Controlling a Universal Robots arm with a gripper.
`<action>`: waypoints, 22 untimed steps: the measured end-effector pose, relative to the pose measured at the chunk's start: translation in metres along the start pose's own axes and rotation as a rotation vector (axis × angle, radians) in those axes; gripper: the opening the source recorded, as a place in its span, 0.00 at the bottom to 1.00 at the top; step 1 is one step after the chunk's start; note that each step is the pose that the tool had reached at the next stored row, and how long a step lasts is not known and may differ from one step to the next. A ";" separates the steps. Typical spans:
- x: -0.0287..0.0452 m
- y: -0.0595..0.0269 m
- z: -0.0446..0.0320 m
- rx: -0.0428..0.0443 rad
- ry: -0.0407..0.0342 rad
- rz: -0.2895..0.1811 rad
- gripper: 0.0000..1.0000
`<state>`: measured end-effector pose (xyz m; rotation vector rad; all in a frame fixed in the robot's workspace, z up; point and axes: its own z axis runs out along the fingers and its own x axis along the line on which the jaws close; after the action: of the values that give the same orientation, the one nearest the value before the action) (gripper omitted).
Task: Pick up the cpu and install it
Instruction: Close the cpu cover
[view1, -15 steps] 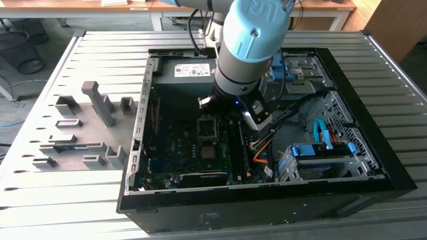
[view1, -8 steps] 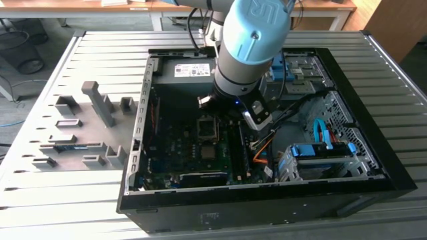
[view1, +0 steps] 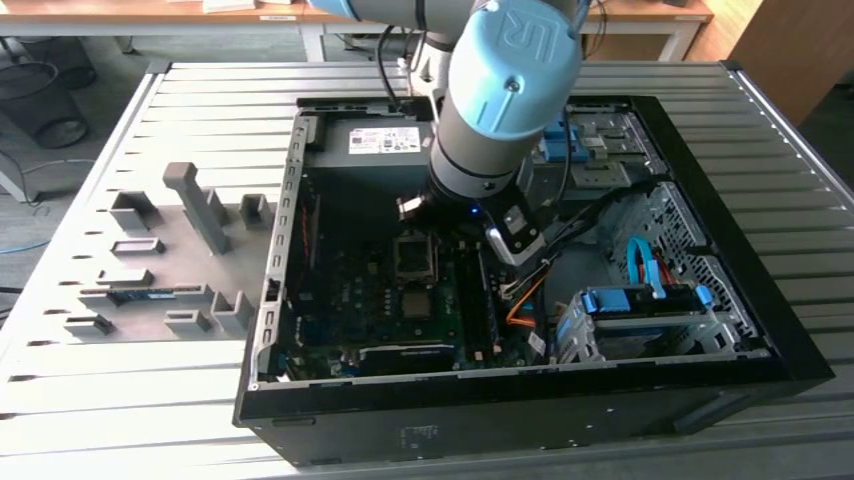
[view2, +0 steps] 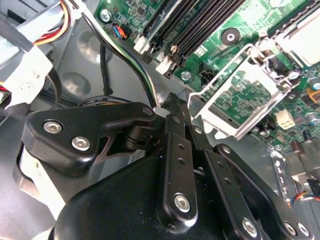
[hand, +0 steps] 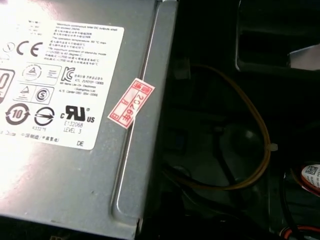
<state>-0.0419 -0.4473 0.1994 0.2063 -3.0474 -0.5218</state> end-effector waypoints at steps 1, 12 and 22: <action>-0.0001 -0.0004 0.0010 -0.0001 0.0003 0.000 0.10; -0.0030 -0.0019 0.0026 -0.0004 0.0017 0.000 0.10; -0.0065 -0.0042 0.0076 -0.0012 0.0074 0.002 0.10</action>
<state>-0.0355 -0.4479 0.1907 0.2041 -3.0397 -0.5216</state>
